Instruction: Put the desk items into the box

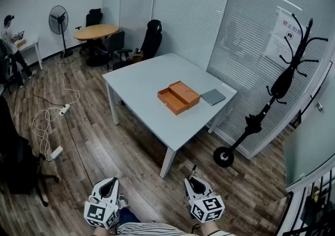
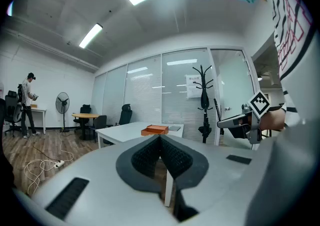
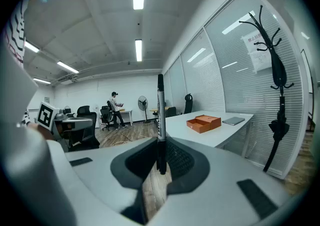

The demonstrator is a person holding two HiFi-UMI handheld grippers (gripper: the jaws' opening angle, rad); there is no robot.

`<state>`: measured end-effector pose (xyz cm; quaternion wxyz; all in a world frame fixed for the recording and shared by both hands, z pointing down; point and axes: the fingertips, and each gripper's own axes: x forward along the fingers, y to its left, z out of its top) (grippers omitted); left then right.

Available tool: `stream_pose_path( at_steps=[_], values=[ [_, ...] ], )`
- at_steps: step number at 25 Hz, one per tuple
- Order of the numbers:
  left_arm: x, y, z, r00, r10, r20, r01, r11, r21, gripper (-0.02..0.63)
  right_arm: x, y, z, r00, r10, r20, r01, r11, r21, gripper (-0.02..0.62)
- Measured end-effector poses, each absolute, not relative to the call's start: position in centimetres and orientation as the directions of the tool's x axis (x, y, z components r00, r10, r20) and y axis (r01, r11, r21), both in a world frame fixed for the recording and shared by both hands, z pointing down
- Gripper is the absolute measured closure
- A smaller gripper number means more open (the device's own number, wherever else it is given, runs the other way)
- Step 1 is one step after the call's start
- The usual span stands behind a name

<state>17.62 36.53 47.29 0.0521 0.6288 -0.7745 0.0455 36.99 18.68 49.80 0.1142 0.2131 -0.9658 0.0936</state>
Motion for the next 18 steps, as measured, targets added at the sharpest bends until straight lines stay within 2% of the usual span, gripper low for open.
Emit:
stream_pose_path(
  at_steps=[9, 18],
  values=[
    [17.0, 35.5, 48.1, -0.188, -0.970, 0.151, -0.981, 0.193, 0.017, 0.584, 36.0, 18.0, 50.8, -0.877, -0.388, 0.283, -0.437, 0.889, -0.138, 0.531],
    [12.3, 32.2, 48.8, -0.146, -0.975, 0.170, -0.988, 0.152, 0.027, 0.584, 31.5, 16.0, 50.7, -0.869, -0.409, 0.279, -0.464, 0.870, -0.169, 0.531]
  ],
)
